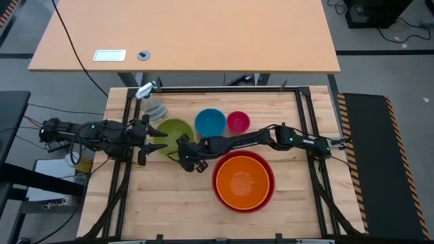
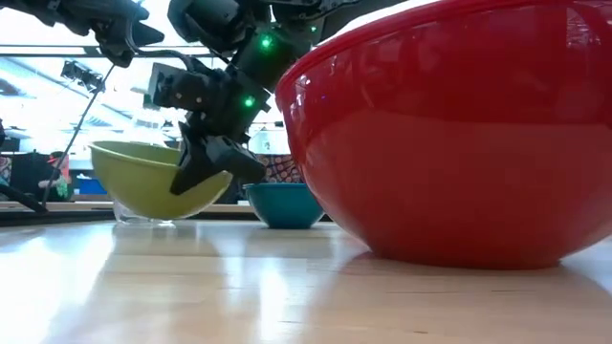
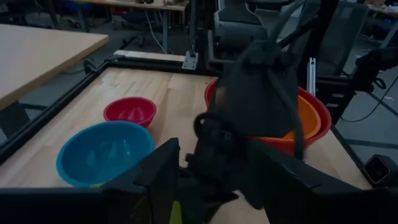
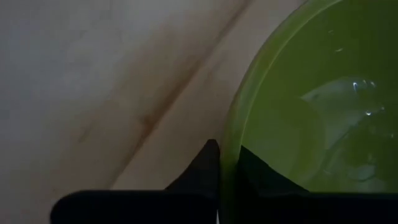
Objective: Nest bowls inside each other
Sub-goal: Stack the green bowl on top of the orange bowl
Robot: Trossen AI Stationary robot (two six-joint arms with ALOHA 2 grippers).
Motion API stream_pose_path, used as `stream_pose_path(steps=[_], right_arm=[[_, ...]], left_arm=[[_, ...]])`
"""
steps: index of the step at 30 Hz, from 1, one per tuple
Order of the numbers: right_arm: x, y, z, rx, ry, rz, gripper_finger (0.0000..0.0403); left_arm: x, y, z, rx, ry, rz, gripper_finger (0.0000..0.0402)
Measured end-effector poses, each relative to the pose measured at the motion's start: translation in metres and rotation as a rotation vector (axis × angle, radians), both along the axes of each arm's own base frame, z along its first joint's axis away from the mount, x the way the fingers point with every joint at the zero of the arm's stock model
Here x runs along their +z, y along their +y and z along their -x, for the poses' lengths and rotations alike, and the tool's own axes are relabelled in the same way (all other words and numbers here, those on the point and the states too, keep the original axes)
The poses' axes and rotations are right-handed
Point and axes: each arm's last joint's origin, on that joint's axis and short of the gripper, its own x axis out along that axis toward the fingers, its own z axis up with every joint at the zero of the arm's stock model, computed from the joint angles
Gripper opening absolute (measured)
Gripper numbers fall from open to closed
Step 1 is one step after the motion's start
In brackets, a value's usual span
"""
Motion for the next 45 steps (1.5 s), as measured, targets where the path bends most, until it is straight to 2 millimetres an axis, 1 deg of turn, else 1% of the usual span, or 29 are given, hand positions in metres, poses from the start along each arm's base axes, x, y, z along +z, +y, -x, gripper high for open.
stream_pose_path(steps=[3,6,9,12,16,19,22,29,32,35,37,39,42,45], right_arm=[[0.008,0.010,-0.001,0.049,-0.023,0.035,0.0027],[0.018,0.022,0.001,0.055,-0.018,0.072,0.0022],[0.028,0.034,0.004,0.008,-0.015,0.135,0.0024],[0.042,0.040,0.012,-0.067,0.002,0.167,0.0027],[0.058,0.045,0.030,-0.200,0.049,0.219,0.0026],[0.075,0.051,0.046,-0.267,0.070,0.210,0.0025],[0.095,0.062,0.066,-0.309,0.094,0.170,0.0026],[0.131,0.093,0.114,-0.408,0.142,0.089,0.0027],[0.145,0.107,0.135,-0.432,0.171,-0.007,0.0027],[0.152,0.117,0.150,-0.494,0.247,-0.177,0.0027],[0.156,0.124,0.157,-0.525,0.284,-0.282,0.0027],[0.157,0.134,0.162,-0.529,0.310,-0.338,0.0027],[0.148,0.150,0.166,-0.511,0.383,-0.389,0.0027],[0.133,0.159,0.172,-0.555,0.460,-0.415,0.0027]], left_arm=[[0.002,0.000,0.000,-0.005,-0.024,-0.010,0.0199],[0.003,0.000,-0.001,-0.005,-0.033,-0.009,0.0199],[0.003,0.000,-0.001,-0.005,-0.032,-0.009,0.0199],[0.003,0.000,-0.001,-0.006,-0.033,-0.014,0.0199],[0.004,0.000,0.001,-0.021,-0.040,-0.011,0.0199],[0.004,0.000,0.001,-0.022,-0.041,-0.011,0.0199],[0.004,0.000,0.001,-0.022,-0.039,-0.012,0.0199],[0.004,0.000,0.001,-0.024,-0.039,-0.010,0.0199],[0.004,-0.001,0.001,-0.025,-0.039,-0.011,0.0199],[0.004,0.000,0.000,-0.010,-0.040,-0.014,0.0199],[0.004,0.000,0.000,0.009,-0.040,-0.018,0.0199],[0.004,0.001,0.000,0.026,-0.045,-0.021,0.0199],[0.005,0.001,0.000,0.035,-0.057,-0.020,0.0199],[0.006,0.001,0.000,0.035,-0.062,-0.019,0.0199]])
